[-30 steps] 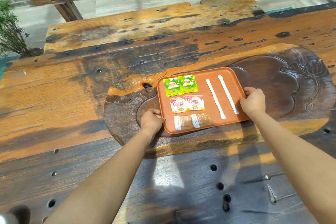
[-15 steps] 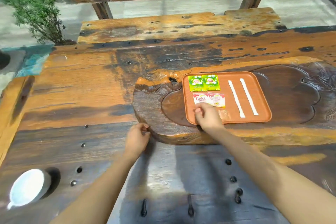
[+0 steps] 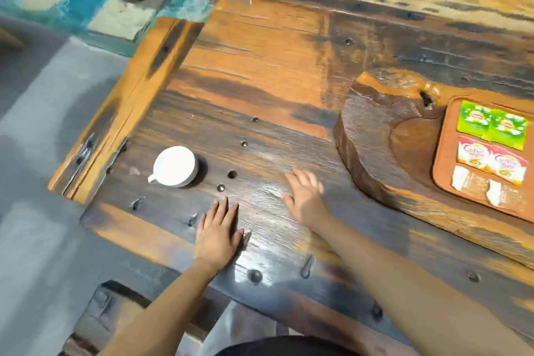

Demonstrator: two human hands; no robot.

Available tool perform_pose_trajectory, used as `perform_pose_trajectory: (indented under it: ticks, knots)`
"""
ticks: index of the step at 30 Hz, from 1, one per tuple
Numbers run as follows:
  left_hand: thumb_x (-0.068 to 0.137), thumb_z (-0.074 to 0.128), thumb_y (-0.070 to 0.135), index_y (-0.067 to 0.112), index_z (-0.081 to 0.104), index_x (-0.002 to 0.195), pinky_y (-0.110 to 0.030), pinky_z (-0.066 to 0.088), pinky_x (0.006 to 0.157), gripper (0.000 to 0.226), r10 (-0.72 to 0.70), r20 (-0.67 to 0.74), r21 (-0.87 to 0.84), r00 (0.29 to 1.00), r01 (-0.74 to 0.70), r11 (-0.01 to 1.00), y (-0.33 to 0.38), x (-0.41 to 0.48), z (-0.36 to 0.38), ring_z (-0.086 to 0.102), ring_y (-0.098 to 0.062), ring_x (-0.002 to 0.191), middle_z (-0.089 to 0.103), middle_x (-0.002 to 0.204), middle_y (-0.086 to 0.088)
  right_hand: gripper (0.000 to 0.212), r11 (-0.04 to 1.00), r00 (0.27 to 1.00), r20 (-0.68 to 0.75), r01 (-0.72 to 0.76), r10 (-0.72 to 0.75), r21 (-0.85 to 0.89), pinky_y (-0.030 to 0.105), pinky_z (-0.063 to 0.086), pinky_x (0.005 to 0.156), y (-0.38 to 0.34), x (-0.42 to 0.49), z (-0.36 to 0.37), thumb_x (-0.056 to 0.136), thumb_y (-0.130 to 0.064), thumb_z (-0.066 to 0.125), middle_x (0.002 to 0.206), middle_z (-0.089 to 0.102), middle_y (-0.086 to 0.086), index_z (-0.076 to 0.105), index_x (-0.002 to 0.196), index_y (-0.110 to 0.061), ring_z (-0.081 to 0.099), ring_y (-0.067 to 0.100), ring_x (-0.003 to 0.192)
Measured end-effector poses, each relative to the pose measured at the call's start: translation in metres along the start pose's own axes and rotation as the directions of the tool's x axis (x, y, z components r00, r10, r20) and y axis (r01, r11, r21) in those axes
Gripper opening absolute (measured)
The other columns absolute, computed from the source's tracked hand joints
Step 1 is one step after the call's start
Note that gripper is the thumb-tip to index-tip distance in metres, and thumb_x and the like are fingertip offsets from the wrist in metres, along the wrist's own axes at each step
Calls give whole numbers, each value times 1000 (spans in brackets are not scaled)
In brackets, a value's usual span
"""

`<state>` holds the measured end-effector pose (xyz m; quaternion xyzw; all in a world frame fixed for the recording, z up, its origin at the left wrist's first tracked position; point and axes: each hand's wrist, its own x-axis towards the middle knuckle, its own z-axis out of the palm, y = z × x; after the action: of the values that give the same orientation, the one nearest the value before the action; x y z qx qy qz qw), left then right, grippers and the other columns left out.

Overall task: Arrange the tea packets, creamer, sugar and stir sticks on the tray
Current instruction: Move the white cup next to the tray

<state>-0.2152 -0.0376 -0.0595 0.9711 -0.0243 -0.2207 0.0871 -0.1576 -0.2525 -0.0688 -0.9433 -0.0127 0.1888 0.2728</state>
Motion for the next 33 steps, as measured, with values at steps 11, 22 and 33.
perform_pose_trajectory:
  ticks: [11, 22, 33]
  knots:
    - [86, 53, 22, -2, 39, 133, -39, 27, 109, 55, -486, -262, -640, 834, 227, 734, -74, 15, -24, 43, -38, 123, 50, 129, -24, 65, 948, 993, -115, -3, -36, -320, 54, 7, 116, -15, 3, 48, 87, -49, 27, 157, 18, 8, 21, 146, -23, 10, 30, 144]
    - [97, 39, 14, 9, 50, 108, -11, 56, 55, 17, -447, -17, -950, 894, 124, 285, -125, 73, -63, 56, -10, 76, 54, 87, -10, 67, 911, 993, -118, -37, -13, -410, 47, -4, 114, -10, 3, 51, 89, -57, 18, 158, 14, 8, 15, 147, -23, 7, 29, 145]
    - [96, 45, 12, 10, 55, 70, -11, 56, 73, 27, -266, 121, -980, 956, 159, 124, -104, 66, -55, 68, -6, 79, 70, 73, -2, 69, 947, 995, -86, 15, -45, -322, 47, 2, 116, -6, 3, 41, 85, -61, 15, 158, 11, 2, 15, 146, -29, 4, 26, 145]
